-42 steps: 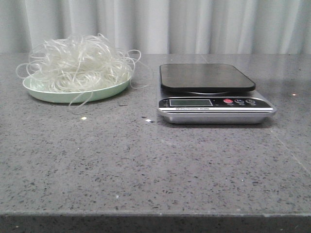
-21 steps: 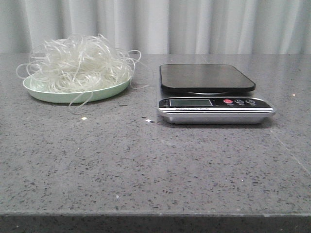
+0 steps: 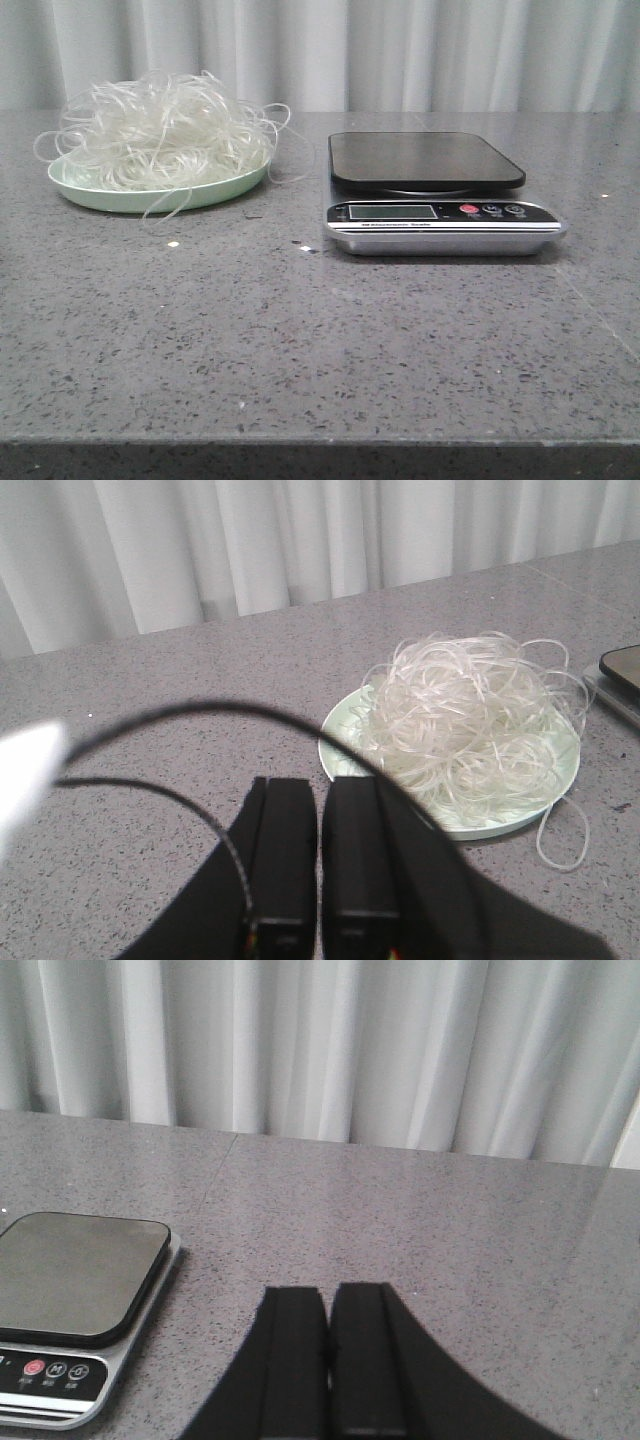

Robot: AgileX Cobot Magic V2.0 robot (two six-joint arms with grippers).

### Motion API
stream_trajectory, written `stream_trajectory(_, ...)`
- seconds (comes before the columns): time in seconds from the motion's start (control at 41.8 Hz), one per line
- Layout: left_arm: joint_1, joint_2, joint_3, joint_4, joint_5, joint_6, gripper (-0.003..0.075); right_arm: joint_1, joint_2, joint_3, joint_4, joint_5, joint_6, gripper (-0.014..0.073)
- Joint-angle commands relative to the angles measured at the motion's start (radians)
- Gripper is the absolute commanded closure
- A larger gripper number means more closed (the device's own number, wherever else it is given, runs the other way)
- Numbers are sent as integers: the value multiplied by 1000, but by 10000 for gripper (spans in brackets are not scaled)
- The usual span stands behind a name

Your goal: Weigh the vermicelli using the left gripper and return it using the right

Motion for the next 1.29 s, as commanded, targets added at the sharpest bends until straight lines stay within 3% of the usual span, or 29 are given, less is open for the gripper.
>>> stream_trajectory(0.0, -7, 1, -27, -3, -70, -9, 583, -7, -16, 8, -6, -76, 12, 441)
stream_trajectory(1.267, -3, -36, 22, -26, -114, -9, 584, -7, -19, 23, -6, -87, 12, 443)
